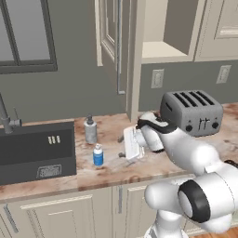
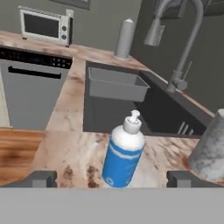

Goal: Locate and retrieve the soap dispenser and soap dispenser from the cabinet. Place them next to the sink.

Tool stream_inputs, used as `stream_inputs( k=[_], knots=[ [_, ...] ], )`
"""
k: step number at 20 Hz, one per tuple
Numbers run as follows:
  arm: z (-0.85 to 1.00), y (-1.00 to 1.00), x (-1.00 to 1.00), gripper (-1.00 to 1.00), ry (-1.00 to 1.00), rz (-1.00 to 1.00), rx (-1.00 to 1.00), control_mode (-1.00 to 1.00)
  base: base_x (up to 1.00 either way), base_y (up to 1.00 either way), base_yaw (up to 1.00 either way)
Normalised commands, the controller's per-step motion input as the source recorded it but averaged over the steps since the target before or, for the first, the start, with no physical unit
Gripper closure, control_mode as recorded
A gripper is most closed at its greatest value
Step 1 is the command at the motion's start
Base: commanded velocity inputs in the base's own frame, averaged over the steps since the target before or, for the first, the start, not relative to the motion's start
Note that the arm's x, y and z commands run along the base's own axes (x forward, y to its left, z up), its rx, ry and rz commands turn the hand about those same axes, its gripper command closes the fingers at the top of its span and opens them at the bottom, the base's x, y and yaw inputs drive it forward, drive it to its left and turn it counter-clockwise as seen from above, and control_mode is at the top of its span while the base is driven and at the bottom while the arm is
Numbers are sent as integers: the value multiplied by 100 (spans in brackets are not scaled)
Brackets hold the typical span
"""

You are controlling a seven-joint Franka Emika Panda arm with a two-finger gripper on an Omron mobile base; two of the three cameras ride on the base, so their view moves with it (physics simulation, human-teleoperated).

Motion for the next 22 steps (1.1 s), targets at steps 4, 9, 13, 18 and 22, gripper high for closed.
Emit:
stream_inputs(
  k=[4, 9, 13, 18, 22],
  knots=[
    [30, -22, -15, -100, 6, 0, -17, -100, 0, 0, 0],
    [0, -36, -31, -100, -1, 0, -16, -100, 0, 0, 0],
    [28, -26, -11, -100, 0, 5, -32, -100, 0, 0, 0],
    [39, -17, -16, -100, 0, 7, -37, -100, 0, 0, 0],
    [23, -30, -1, -100, 25, -5, -27, -100, 0, 0, 0]
  ],
)
